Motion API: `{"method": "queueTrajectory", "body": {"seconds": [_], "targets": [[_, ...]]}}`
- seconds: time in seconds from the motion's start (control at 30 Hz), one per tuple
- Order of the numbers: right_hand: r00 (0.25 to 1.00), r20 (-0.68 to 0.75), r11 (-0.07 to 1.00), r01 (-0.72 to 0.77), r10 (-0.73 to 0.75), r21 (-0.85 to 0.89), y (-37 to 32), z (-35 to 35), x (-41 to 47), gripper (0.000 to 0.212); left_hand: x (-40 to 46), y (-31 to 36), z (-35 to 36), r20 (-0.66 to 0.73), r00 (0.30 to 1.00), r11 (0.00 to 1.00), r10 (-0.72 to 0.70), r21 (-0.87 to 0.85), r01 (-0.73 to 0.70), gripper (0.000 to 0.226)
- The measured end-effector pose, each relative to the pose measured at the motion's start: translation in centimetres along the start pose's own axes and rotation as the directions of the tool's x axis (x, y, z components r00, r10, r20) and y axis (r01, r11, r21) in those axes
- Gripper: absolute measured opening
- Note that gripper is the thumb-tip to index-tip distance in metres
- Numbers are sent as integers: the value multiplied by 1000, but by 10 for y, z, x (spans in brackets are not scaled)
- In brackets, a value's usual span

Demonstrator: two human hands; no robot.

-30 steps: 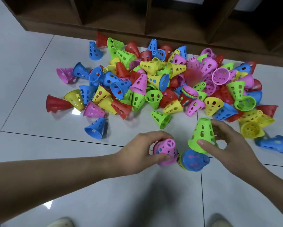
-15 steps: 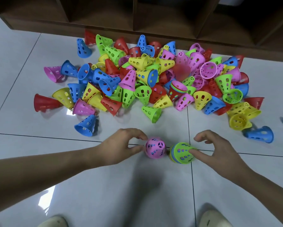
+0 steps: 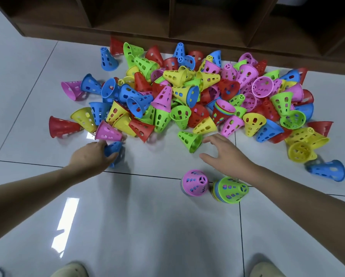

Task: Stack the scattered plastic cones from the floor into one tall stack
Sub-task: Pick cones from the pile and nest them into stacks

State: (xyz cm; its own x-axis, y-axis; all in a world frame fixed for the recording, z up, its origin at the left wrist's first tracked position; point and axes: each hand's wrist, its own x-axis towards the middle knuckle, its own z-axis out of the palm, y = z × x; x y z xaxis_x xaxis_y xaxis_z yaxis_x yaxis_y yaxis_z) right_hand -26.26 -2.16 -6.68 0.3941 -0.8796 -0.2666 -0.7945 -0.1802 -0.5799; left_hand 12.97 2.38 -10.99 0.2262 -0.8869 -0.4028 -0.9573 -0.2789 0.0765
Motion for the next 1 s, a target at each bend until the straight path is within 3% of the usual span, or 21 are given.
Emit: {"method": "queueTrajectory", "body": {"seconds": [0.1, 0.2, 0.37, 0.67, 0.77, 0.9, 1.0], "targets": [[999, 31, 996, 25, -23, -87, -5, 11, 27, 47, -2, 8, 0, 156, 988, 1000, -21, 15, 19, 52], [998, 52, 985, 35, -27, -166, -7, 20, 49, 54, -10, 17, 0, 200, 979, 999, 33, -26, -28, 52], [998, 50, 955, -26, 42, -295, -8, 32, 71, 62, -27, 33, 0, 83, 966, 939, 246, -267, -216, 36], [967, 160, 893, -110, 197, -436, -1, 31, 74, 41, -68, 94, -38, -91, 879, 631, 468, -662, -405, 31], [956, 161, 909, -168, 245, -381, 4, 25, 67, 43, -81, 113, -48, -155, 827, 522, 540, -709, -474, 41], [962, 97, 962, -241, 254, -131, 1, 1, 46, 67, -97, 137, -53, -243, 743, 375, 624, -741, -557, 46], [972, 30, 970, -233, 232, 71, -4, -23, 20, 56, -106, 148, -46, -233, 722, 347, 652, -754, -557, 46]]}}
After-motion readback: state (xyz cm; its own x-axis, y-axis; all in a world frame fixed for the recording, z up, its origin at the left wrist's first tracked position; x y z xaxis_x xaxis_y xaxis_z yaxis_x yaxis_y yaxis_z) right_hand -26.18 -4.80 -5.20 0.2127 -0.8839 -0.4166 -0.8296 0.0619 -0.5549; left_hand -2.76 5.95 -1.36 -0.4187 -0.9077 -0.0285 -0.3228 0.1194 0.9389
